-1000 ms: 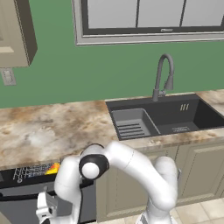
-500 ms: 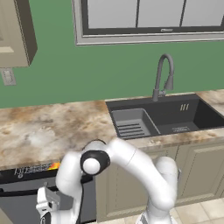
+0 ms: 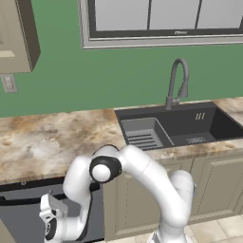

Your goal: Pick up the cup and bowl from the counter, place them in the dishwasher, and close the dishwasher door.

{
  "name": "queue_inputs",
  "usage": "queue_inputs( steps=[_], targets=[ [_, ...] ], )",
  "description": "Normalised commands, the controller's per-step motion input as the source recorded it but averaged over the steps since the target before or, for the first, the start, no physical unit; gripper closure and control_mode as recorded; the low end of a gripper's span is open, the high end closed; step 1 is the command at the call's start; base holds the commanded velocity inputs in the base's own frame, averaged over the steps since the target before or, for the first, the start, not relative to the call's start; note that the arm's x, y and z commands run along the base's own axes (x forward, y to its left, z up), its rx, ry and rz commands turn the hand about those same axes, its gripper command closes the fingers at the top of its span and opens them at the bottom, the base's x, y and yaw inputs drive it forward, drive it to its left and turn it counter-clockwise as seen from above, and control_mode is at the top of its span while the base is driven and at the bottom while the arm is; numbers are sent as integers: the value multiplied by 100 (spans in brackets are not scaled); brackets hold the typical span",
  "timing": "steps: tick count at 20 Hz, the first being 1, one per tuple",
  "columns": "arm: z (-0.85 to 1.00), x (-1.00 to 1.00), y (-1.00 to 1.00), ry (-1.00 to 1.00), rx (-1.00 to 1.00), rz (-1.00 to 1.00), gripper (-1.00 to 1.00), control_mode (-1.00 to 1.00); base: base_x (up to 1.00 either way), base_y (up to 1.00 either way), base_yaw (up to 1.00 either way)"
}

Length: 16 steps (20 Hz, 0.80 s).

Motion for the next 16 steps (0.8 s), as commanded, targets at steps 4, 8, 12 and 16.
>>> queue_inputs(
  steps=[4,8,12,16],
  targets=[
    [0,75,-40,-7,-29,-6,-100,-100,0,0,0],
    [0,71,-38,-8,-29,-6,-100,-100,0,0,0],
    [0,68,-37,-9,-31,-7,-100,-100,0,0,0],
    [0,64,-37,-9,-33,-7,-100,-100,0,0,0]
  ],
)
